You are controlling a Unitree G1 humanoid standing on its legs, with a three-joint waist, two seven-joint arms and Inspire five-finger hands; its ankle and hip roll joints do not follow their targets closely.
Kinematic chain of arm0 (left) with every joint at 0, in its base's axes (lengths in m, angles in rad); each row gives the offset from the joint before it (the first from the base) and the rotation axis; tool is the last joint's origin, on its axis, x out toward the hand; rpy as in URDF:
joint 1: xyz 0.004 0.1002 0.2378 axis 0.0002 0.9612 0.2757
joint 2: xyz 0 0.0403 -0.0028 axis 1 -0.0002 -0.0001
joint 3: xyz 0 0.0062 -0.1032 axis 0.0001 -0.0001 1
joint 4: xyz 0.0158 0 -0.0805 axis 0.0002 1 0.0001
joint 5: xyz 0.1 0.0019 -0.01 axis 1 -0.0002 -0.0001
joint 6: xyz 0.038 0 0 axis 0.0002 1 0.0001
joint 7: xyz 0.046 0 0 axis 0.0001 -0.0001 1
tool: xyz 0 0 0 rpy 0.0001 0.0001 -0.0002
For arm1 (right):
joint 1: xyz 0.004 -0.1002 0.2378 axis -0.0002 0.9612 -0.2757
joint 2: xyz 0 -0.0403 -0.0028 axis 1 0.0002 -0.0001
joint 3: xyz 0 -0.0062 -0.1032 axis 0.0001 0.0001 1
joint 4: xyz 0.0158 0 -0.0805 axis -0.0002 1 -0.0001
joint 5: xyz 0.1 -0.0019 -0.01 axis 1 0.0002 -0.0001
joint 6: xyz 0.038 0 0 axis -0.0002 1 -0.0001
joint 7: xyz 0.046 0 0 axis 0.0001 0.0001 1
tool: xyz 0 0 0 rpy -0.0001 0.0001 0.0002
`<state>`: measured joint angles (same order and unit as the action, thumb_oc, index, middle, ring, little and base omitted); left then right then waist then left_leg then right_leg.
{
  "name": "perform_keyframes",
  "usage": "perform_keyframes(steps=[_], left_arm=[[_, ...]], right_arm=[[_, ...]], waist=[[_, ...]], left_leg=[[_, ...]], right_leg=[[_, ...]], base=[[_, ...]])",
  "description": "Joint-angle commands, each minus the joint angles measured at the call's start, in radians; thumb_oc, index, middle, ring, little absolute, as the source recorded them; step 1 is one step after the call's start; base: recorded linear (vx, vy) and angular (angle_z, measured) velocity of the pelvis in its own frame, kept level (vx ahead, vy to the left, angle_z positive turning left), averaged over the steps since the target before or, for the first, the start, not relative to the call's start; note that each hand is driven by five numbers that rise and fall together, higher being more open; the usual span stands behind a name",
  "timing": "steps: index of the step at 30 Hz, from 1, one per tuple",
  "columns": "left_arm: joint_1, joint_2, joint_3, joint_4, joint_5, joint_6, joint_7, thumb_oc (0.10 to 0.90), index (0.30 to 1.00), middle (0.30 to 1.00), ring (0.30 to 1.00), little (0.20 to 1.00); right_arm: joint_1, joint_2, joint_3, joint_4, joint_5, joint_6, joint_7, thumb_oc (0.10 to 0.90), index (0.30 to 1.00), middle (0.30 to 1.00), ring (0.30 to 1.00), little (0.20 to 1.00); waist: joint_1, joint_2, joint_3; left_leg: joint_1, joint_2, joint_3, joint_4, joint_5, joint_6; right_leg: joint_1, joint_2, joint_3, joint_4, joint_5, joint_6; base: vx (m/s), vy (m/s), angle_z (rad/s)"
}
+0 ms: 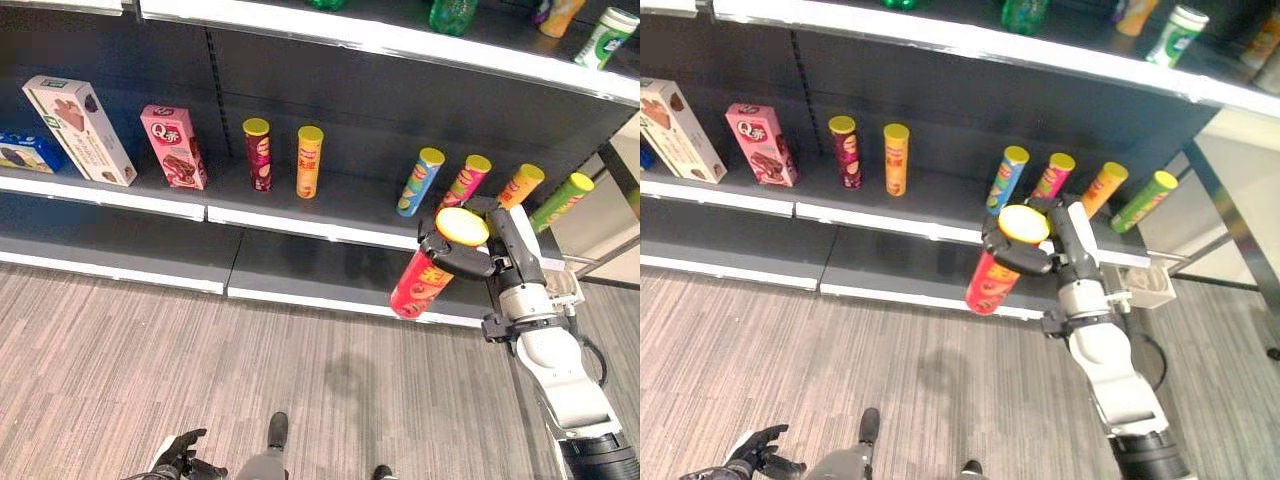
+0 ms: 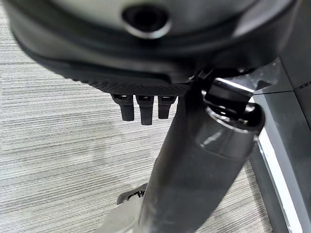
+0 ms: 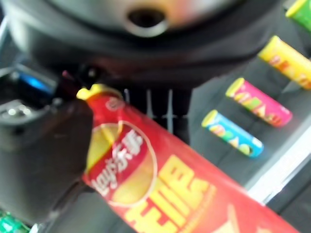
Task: Put the goods on the table back onto the shelves and tidy them up.
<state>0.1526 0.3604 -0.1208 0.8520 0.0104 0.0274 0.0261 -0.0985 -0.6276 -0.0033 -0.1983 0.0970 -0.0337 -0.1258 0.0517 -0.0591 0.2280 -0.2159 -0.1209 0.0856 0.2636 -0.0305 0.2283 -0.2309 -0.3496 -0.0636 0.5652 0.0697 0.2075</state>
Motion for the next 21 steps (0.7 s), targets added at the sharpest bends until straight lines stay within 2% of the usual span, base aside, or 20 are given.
perform_keyframes(steps=[1, 3, 5, 8, 21], left_arm=[[0.029, 0.107, 0.012, -0.072, 0.01, -0.011, 0.01, 0.8, 0.9, 0.9, 0.9, 0.9], [0.021, 0.105, 0.006, -0.069, 0.004, -0.012, 0.007, 0.8, 0.9, 0.9, 0.9, 0.9], [0.018, 0.106, 0.006, -0.071, 0.005, -0.011, 0.004, 0.8, 0.9, 0.9, 0.9, 0.9], [0.018, 0.106, 0.006, -0.071, 0.005, -0.011, 0.004, 0.8, 0.9, 0.9, 0.9, 0.9], [0.018, 0.105, 0.006, -0.071, 0.005, -0.011, 0.004, 0.8, 0.9, 0.9, 0.9, 0.9]], right_arm=[[-0.161, -0.039, -0.067, -0.029, 0.007, -0.078, -0.041, 0.4, 0.3, 0.3, 0.3, 0.3], [-0.172, -0.046, -0.067, -0.026, 0.022, -0.082, -0.046, 0.4, 0.3, 0.3, 0.3, 0.3], [-0.174, -0.047, -0.069, -0.024, 0.027, -0.085, -0.049, 0.4, 0.3, 0.3, 0.3, 0.3], [-0.174, -0.048, -0.069, -0.024, 0.027, -0.085, -0.049, 0.4, 0.3, 0.3, 0.3, 0.3], [-0.174, -0.048, -0.069, -0.024, 0.027, -0.085, -0.049, 0.4, 0.3, 0.3, 0.3, 0.3]], waist=[[0.014, 0.017, -0.033], [0.001, 0.007, -0.022], [-0.01, 0.01, -0.016], [-0.011, 0.011, -0.014], [-0.011, 0.011, -0.014]], left_leg=[[0.249, 0.081, -0.14, -0.346, -0.029, -0.15], [0.271, 0.072, -0.145, -0.351, -0.045, -0.162], [0.287, 0.074, -0.156, -0.351, -0.055, -0.166], [0.29, 0.076, -0.157, -0.351, -0.056, -0.166], [0.29, 0.076, -0.157, -0.351, -0.056, -0.166]], right_leg=[[0.045, 0.122, -0.031, -0.24, 0.053, -0.03], [0.012, 0.155, -0.074, -0.392, 0.046, -0.024], [0.017, 0.181, -0.08, -0.459, 0.064, -0.018], [0.021, 0.182, -0.081, -0.462, 0.065, -0.018], [0.021, 0.182, -0.081, -0.462, 0.065, -0.018]], base=[[0.28, 0.063, 0.01], [0.21, -0.034, -0.25], [0.12, -0.013, 0.19], [0.02, -0.001, 0.89], [0.0, 0.0, -0.08]])
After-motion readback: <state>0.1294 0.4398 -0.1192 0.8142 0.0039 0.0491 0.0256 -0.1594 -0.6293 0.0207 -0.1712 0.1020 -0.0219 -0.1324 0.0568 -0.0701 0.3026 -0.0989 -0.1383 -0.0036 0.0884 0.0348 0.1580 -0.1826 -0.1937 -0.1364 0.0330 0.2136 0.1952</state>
